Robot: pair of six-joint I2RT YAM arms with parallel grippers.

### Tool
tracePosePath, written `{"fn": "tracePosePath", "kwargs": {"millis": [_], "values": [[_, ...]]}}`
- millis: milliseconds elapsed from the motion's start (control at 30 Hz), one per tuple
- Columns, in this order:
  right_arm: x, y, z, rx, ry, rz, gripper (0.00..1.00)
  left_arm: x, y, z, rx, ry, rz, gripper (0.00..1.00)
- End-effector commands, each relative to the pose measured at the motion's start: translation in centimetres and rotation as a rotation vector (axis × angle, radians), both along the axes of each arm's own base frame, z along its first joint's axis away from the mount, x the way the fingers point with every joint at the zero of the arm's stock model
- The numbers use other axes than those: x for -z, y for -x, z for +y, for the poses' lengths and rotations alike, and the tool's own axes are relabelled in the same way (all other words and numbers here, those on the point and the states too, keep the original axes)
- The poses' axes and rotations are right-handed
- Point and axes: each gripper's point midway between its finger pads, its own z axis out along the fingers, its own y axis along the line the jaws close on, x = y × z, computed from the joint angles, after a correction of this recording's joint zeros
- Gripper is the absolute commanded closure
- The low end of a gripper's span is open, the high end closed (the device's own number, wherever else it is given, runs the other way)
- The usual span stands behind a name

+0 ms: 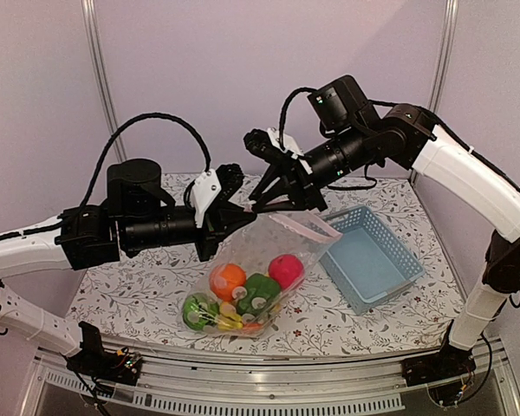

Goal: Place the food in the zip-top bag and seal the zipper
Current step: Pass from the left arm to the right, then hold the zipper from the zipper food storage bag.

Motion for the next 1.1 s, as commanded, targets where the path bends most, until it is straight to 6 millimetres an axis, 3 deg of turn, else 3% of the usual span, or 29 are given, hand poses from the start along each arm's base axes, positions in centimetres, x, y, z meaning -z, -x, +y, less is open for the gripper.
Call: {"fn": "tracePosePath", "kwargs": {"millis": [0, 367, 633, 733, 800, 1067], "values": [[0.7, 0.0, 0.2, 0.002, 0.028, 0.032, 0.81, -0.4, -0.1, 0.3, -0.016, -0.005, -0.015, 0.99], [1.6, -1.2, 0.6, 0.056, 0.054, 0.042, 0.81, -0.3, 0.1, 0.2, -0.015, -0.004, -0.017, 0.99], [1.5, -1.3, 0.6, 0.066, 0.055, 0.039, 0.96, -0.2, -0.2, 0.4, -0.04, -0.007, -0.018, 0.99], [1.6, -1.3, 0.6, 0.068, 0.058, 0.04, 0.98, -0.3, -0.7, 0.6, -0.077, -0.001, -0.017, 0.88], [1.5, -1.3, 0.6, 0.068, 0.055, 0.039, 0.98, -0.1, -0.8, 0.5, -0.078, 0.004, -0.014, 0.87], [1.9, -1.5, 0.5, 0.079, 0.068, 0.037, 0.98, -0.4, -0.9, 0.5, -0.086, 0.044, -0.013, 1.0]]}}
